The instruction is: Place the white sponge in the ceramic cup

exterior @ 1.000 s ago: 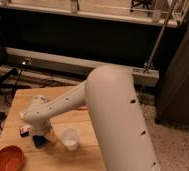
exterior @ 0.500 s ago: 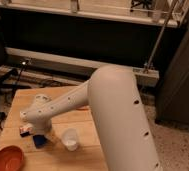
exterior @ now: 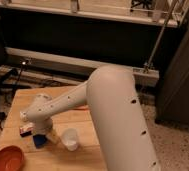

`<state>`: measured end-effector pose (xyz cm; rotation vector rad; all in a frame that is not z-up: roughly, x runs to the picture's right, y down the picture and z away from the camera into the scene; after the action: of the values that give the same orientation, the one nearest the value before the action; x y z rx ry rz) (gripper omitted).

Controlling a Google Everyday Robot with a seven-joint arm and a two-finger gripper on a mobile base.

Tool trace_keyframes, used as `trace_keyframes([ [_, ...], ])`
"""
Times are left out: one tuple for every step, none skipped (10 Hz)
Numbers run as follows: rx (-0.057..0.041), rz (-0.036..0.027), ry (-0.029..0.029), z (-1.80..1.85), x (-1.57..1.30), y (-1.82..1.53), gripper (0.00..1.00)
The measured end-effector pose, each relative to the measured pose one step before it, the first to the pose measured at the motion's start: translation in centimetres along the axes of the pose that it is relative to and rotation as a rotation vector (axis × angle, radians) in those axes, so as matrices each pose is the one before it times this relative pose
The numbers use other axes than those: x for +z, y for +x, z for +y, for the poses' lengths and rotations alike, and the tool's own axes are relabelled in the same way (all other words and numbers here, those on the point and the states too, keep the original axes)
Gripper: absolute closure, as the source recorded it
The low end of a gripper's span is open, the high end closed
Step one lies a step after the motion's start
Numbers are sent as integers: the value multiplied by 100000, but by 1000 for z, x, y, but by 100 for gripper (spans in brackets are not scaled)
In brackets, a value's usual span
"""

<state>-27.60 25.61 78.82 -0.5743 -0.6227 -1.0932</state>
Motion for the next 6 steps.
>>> trace_keyframes([
  [488,-1511,-1789,487,265,-264,20],
  [507,-1318,-1503,439,221,-209,20],
  [457,-825,-888,244,95,-69,22],
  [420,-476,-573,143,28,34,27],
  [355,-327,-389,-43,-61,105,38],
  [56,-157,-45,-197,-71,49,48],
])
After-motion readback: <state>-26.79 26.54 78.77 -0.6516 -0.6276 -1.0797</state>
